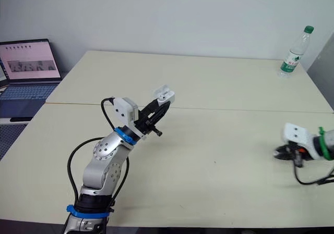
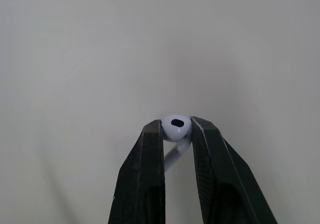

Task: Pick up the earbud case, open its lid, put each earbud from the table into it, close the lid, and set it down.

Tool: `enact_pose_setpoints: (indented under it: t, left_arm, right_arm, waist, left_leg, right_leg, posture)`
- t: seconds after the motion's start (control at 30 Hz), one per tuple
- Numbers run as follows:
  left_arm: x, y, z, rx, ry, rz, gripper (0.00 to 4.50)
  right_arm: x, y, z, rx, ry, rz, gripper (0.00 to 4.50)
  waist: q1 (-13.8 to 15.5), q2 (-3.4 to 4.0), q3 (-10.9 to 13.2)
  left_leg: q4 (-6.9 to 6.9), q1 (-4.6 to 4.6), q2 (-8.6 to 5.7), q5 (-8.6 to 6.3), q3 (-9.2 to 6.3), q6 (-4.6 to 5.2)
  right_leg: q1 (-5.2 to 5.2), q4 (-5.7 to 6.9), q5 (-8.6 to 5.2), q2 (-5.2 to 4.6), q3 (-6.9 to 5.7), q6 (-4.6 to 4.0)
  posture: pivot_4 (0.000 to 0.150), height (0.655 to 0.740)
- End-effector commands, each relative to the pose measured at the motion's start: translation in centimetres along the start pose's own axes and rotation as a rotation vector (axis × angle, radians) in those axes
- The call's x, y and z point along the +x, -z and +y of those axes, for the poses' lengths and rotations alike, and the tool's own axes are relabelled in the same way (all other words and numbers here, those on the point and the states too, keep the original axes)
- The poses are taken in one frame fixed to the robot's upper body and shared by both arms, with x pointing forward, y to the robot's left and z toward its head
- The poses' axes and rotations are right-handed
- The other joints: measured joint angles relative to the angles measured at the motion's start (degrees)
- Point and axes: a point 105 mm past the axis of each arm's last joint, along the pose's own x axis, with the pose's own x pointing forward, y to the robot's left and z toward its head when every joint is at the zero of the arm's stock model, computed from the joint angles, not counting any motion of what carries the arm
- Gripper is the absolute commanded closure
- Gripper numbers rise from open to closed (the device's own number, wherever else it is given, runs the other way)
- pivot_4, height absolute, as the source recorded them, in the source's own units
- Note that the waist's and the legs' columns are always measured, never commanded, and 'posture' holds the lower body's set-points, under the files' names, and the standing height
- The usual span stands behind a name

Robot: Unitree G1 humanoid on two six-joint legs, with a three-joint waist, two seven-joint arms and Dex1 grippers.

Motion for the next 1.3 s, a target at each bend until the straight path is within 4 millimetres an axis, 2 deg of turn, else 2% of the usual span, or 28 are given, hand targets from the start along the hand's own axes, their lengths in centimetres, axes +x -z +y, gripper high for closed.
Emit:
enact_pose_setpoints:
  t: [0.03,0.1,0.27,0.7,0.87,1.3]
  left_arm:
    - [0.3,-1.2,-0.7,0.019,0.009,-0.063,3.74]
    - [0.5,-1.3,-1.0,0.02,0.007,-0.072,3.74]
    - [0.5,-1.7,-1.0,0.028,0.001,-0.09,3.74]
    - [0.6,-1.9,-0.8,0.036,0.007,-0.089,3.74]
    - [0.6,-1.8,-0.9,0.033,0.012,-0.087,3.74]
    - [0.6,-1.7,-0.9,0.032,0.016,-0.084,3.74]
  right_arm:
    - [-0.8,2.7,0.7,-0.12,-0.068,0.119,4.1]
    - [-1.1,4.1,0.5,-0.136,-0.061,0.177,4.1]
    - [-1.6,6.1,0.4,-0.141,-0.09,0.267,4.1]
    - [-0.2,5.8,0.0,-0.124,-0.073,0.218,4.1]
    - [-0.4,6.3,0.0,-0.117,-0.056,0.234,2.38]
    - [-0.9,7.1,0.2,-0.138,-0.073,0.293,2.38]
  waist:
    - [-0.08,0.0,0.0]
    - [-0.27,0.02,0.0]
    - [-0.38,0.04,0.0]
    - [-0.28,0.04,0.0]
    - [-0.24,0.05,-0.01]
    - [-0.15,0.04,-0.01]
  left_leg:
    - [0.01,0.02,0.04,0.0,0.0,0.0]
    - [0.01,0.1,0.05,0.0,0.08,-0.01]
    - [0.03,0.33,0.04,0.02,0.26,-0.01]
    - [0.06,0.36,0.04,0.04,0.22,-0.02]
    - [0.07,0.37,0.03,0.04,0.25,-0.02]
    - [0.09,0.37,0.0,0.04,0.26,-0.02]
  right_leg:
    - [0.01,0.02,0.0,0.01,0.02,-0.01]
    - [0.01,0.08,0.0,0.02,0.05,-0.01]
    - [0.03,0.3,0.0,0.02,0.24,-0.02]
    - [0.12,0.32,0.01,-0.02,0.46,-0.04]
    - [0.13,0.34,0.01,-0.02,0.52,-0.04]
    - [0.15,0.33,0.02,-0.02,0.55,-0.02]
  posture:
    - [0.15,0.74]
    - [0.15,0.74]
    - [0.15,0.74]
    - [0.15,0.74]
    - [0.15,0.74]
    - [0.15,0.74]
